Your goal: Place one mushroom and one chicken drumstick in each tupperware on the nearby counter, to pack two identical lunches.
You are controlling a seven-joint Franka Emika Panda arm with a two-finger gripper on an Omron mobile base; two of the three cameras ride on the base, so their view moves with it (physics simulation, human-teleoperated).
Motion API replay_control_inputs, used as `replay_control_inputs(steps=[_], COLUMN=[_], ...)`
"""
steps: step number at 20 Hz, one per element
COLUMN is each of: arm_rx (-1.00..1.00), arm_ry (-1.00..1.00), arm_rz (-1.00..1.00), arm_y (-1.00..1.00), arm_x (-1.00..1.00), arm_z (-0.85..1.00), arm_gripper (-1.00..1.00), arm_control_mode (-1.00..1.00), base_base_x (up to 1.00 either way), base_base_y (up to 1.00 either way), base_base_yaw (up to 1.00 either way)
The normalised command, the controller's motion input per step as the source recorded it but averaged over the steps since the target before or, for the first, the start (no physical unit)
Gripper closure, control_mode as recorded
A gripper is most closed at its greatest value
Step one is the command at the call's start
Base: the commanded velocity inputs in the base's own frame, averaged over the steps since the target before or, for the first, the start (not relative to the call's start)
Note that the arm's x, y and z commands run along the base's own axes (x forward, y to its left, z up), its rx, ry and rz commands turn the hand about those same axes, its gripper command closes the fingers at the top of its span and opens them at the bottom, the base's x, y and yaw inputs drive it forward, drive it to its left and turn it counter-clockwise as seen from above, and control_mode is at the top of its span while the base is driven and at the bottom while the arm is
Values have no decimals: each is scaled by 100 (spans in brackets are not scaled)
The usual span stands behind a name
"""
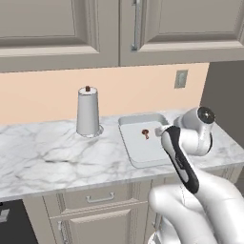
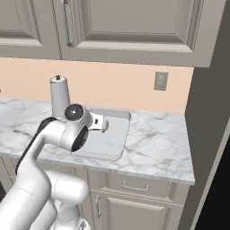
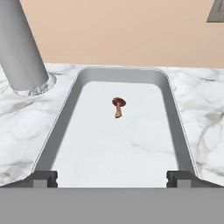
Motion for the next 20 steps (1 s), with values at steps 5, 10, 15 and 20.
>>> replay_control_inputs(steps=[5, 10, 15, 20], arm_rx=[-2, -4, 0, 0], arm_ry=[4, 5, 0, 0], arm_rz=[1, 0, 0, 0], arm_y=[0, 0, 0, 0], arm_x=[-83, -71, 0, 0], arm_z=[26, 24, 0, 0], arm_gripper=[-100, -100, -100, -100], arm_control_mode=[-100, 100, 100, 100], base_base_x=[0, -20, -99, -100], base_base_y=[0, 0, 0, 0], base_base_yaw=[0, 0, 0, 0])
